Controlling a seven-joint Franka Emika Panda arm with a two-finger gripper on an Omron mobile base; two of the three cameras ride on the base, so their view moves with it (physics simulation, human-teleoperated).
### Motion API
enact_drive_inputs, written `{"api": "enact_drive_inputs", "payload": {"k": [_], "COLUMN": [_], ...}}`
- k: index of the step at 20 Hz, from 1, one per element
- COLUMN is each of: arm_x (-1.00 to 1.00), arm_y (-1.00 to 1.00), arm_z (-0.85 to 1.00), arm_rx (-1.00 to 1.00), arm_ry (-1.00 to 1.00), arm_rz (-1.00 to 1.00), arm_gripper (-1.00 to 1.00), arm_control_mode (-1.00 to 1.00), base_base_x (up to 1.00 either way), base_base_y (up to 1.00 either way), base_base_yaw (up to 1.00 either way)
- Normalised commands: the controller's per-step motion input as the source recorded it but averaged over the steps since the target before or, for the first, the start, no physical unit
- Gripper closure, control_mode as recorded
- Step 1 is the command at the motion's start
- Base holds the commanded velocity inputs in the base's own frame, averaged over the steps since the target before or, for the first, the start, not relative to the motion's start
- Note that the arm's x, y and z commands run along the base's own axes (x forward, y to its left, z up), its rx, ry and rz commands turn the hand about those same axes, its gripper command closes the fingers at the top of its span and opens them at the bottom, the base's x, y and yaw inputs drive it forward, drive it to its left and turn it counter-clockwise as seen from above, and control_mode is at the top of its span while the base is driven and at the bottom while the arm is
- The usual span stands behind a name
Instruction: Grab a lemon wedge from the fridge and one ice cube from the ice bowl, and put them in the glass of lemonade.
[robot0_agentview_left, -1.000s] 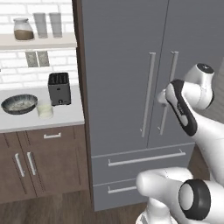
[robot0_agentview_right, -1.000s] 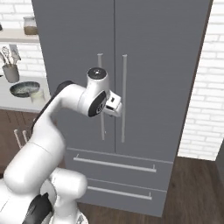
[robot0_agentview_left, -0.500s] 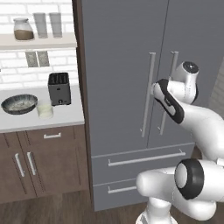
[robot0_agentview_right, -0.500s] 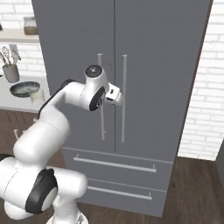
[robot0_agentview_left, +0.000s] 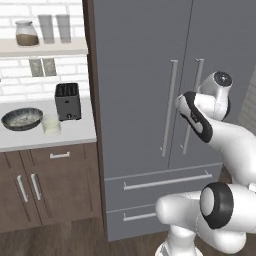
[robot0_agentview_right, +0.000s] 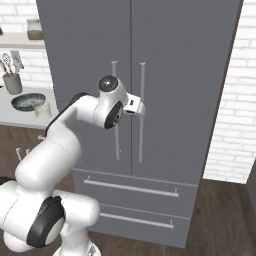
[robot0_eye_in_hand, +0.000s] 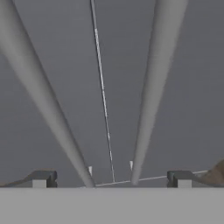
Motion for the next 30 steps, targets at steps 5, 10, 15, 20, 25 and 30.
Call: {"api": "enact_drive_inputs", "payload": {"k": [5,10,15,20,25,30], "arm_x": [0.29,0.76,0.37,0.02,0.35,0.2], "arm_y": [-0.57,0.0,-0.07,-0.28,0.0,0.0], "arm_z": [0.0,-0.01,-0.19,-0.02,-0.12,-0.22], "arm_rx": [0.04,-0.04,-0.01,0.0,0.0,0.0], "arm_ry": [0.0,0.08,0.0,-0.03,0.0,0.0], "arm_rz": [0.12,0.12,0.06,0.0,0.0,0.0], "arm_gripper": [-1.0,-1.0,-1.0,-1.0,-1.0,-1.0], "arm_control_mode": [-1.0,-1.0,-1.0,-1.0,-1.0,-1.0], "base_base_x": [0.0,0.0,0.0,0.0,0.0,0.0], "base_base_y": [0.0,0.0,0.0,0.0,0.0,0.0], "base_base_yaw": [0.0,0.0,0.0,0.0,0.0,0.0]}}
